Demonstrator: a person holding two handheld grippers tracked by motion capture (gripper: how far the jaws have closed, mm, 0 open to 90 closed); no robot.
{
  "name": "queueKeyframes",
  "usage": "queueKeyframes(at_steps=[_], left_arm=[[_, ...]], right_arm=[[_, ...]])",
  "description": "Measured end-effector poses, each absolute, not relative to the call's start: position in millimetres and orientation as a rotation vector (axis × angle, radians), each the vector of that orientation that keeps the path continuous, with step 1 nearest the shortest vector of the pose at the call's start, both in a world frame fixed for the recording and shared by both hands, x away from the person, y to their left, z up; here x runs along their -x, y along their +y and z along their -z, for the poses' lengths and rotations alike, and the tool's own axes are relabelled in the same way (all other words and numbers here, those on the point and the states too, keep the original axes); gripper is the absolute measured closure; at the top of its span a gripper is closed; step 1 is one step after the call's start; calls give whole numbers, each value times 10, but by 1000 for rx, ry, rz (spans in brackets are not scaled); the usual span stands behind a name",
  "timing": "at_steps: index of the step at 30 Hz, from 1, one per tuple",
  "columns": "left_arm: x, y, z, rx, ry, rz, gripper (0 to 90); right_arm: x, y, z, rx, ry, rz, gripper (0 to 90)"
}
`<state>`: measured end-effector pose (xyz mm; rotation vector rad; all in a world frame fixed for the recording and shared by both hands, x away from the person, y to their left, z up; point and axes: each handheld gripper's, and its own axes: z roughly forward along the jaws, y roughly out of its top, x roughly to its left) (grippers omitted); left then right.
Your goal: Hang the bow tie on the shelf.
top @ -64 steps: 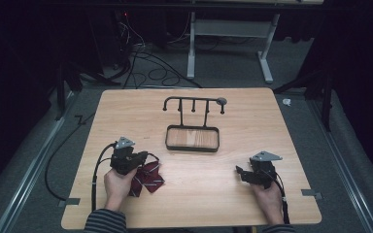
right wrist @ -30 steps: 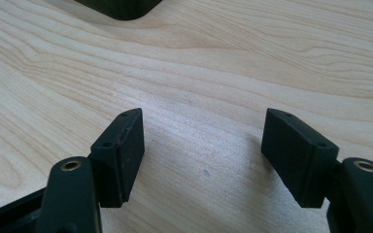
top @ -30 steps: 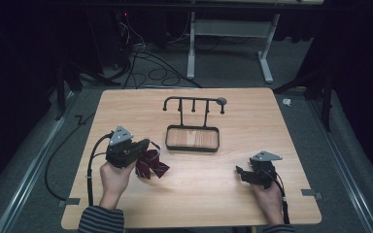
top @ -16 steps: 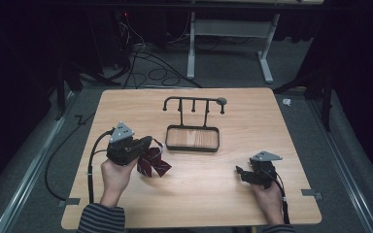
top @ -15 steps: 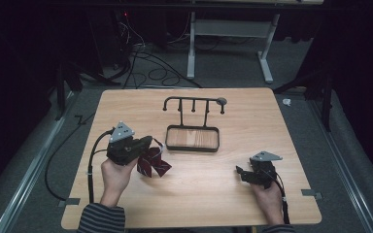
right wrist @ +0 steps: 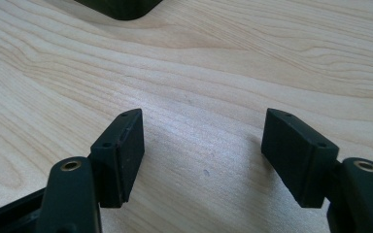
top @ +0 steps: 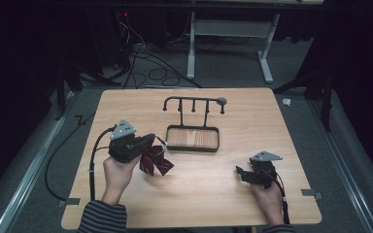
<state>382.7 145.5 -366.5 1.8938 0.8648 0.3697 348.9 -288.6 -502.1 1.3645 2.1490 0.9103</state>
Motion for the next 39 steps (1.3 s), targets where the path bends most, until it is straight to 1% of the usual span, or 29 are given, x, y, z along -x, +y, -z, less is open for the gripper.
queueKeyframes(at_steps=[20, 31, 39], left_arm=[[-3890, 1279, 3499, -1907, 795, -365, 895], [-3982, 1124, 3470, -1918, 765, -325, 895], [-4030, 1053, 3418, -1918, 750, -319, 895]], right_arm=[[-3488, -2887, 5022, -1361, 2150, -910, 331], [-3488, -2889, 5022, -1361, 2151, -911, 331], [-3488, -2890, 5022, -1360, 2151, -911, 331]])
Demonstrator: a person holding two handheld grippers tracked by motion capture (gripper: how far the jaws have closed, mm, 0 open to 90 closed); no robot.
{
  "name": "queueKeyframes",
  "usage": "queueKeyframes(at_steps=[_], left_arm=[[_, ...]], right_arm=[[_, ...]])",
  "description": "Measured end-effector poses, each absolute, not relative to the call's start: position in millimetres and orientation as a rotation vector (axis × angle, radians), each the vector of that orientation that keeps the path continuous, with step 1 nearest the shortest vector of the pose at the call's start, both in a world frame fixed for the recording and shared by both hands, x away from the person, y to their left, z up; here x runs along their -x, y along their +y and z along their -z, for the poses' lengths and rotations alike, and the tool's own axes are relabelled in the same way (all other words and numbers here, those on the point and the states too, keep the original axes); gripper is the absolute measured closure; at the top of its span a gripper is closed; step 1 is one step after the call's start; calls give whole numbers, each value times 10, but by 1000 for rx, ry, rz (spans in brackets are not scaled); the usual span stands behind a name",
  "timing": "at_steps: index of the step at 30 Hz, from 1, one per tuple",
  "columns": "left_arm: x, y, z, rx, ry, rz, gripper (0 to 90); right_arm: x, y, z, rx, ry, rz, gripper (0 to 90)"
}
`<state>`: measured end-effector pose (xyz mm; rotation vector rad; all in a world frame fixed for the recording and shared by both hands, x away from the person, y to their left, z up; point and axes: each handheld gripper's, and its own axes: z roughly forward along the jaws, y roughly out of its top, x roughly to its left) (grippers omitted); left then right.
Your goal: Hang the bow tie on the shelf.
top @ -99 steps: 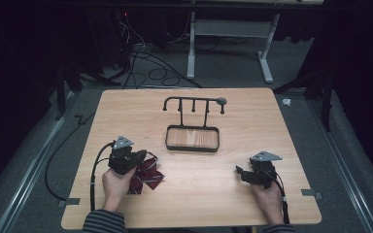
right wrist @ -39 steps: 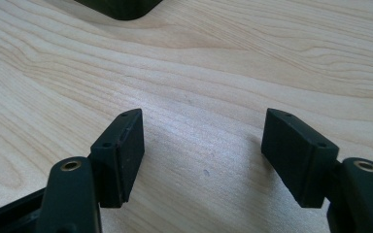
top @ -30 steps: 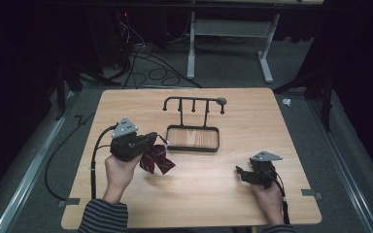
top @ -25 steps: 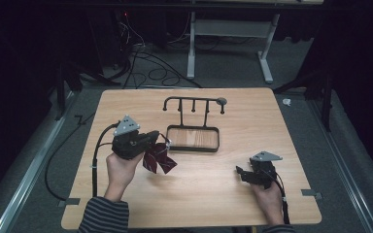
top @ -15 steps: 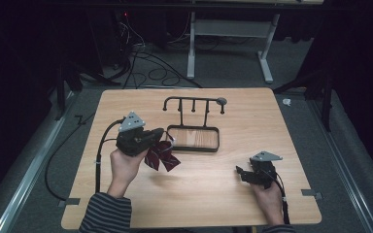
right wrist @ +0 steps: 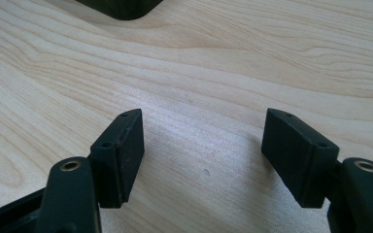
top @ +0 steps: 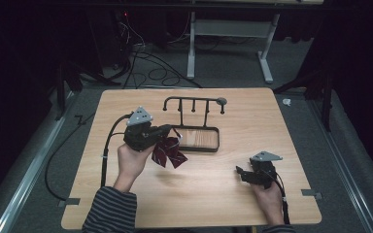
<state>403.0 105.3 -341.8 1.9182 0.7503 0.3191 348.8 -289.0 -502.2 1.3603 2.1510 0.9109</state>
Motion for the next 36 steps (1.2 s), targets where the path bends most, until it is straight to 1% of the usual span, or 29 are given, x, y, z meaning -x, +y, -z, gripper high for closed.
queueKeyframes(at_steps=[21, 36], left_arm=[[-4137, 821, 3327, -1957, 702, -305, 895], [-4239, 715, 3362, -1948, 707, -262, 895]], right_arm=[[-3488, -2890, 5022, -1360, 2152, -912, 329], [-3487, -2889, 5022, -1360, 2152, -913, 328]])
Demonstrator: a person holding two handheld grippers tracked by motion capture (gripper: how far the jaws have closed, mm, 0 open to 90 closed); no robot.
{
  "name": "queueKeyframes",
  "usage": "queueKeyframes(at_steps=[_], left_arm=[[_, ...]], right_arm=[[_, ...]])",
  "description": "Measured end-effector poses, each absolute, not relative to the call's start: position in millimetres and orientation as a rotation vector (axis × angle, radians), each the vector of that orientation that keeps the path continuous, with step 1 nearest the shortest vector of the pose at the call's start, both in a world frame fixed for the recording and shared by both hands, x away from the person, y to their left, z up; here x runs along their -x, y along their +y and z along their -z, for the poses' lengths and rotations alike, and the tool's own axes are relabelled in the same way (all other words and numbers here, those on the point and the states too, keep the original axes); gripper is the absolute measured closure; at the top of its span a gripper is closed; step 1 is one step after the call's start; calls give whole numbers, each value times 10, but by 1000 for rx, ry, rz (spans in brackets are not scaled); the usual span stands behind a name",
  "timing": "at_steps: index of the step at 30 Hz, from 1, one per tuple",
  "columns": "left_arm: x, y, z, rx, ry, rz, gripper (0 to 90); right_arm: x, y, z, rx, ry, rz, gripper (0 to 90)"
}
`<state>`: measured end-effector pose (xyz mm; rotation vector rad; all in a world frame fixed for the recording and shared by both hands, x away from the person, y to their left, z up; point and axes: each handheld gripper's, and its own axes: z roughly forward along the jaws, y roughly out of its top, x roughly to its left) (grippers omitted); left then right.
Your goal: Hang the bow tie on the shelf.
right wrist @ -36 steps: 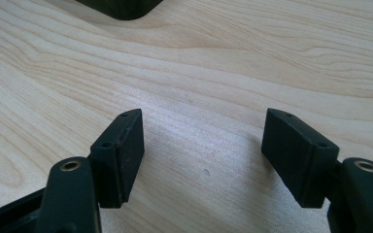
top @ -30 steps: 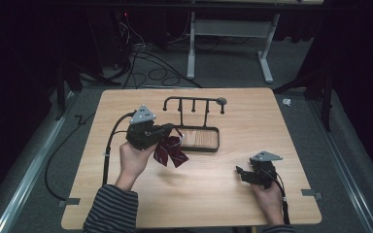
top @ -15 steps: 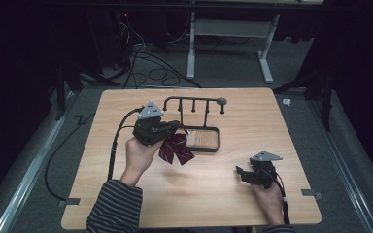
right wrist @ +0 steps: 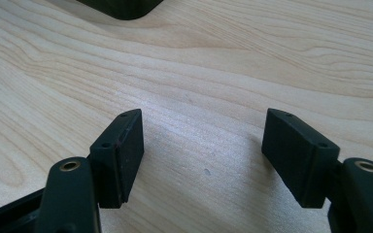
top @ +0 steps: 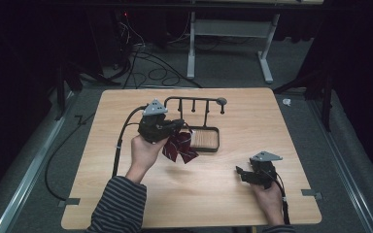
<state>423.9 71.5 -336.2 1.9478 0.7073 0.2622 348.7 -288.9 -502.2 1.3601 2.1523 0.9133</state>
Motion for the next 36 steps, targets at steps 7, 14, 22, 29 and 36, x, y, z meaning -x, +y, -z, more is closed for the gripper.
queueKeyframes(at_steps=[7, 14, 22, 29, 36], left_arm=[[-4272, 603, 3319, -1962, 685, -276, 894], [-4354, 541, 3350, -1964, 697, -263, 894], [-4409, 438, 3334, -1969, 691, -293, 894], [-4486, 385, 3331, -1964, 697, -292, 894], [-4573, 390, 3364, -1952, 729, -299, 894]], right_arm=[[-3487, -2890, 5022, -1360, 2152, -913, 329], [-3487, -2891, 5021, -1361, 2153, -915, 328], [-3485, -2888, 5022, -1363, 2153, -914, 327], [-3484, -2887, 5021, -1364, 2153, -915, 327], [-3486, -2891, 5021, -1360, 2156, -915, 327]])
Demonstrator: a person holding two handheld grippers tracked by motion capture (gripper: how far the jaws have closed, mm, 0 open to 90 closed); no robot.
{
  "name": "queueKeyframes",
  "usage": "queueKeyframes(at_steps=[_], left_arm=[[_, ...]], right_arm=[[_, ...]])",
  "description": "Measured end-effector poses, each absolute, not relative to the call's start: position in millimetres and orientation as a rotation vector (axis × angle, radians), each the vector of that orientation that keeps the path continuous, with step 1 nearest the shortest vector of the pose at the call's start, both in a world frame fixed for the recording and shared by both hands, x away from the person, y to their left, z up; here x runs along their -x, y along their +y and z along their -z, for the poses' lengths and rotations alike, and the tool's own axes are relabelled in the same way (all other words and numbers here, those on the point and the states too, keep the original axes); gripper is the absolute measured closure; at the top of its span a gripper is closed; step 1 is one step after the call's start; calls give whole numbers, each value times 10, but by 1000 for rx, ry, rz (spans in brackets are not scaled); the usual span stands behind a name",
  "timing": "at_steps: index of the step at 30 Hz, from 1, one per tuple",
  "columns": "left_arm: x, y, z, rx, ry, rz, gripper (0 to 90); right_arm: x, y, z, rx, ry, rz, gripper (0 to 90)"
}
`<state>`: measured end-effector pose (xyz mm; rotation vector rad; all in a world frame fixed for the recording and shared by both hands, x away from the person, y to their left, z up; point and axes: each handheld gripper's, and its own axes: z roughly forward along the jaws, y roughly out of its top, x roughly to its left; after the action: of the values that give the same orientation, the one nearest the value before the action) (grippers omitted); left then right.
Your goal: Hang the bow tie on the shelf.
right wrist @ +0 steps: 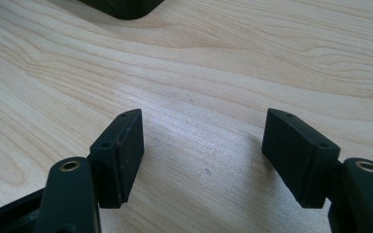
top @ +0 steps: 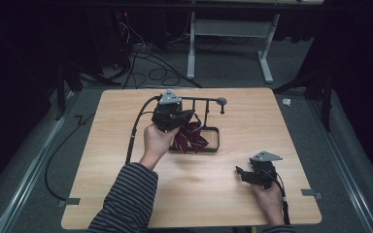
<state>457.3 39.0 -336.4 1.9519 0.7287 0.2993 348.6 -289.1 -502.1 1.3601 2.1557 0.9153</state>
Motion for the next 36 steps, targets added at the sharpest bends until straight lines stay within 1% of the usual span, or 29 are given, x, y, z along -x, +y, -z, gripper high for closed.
queueKeyframes(at_steps=[16, 36], left_arm=[[-4706, 329, 3305, -1936, 746, -332, 894], [-4869, 350, 3416, -1932, 827, -354, 891]], right_arm=[[-3486, -2892, 5021, -1360, 2156, -917, 325], [-3484, -2889, 5021, -1364, 2156, -916, 325]])
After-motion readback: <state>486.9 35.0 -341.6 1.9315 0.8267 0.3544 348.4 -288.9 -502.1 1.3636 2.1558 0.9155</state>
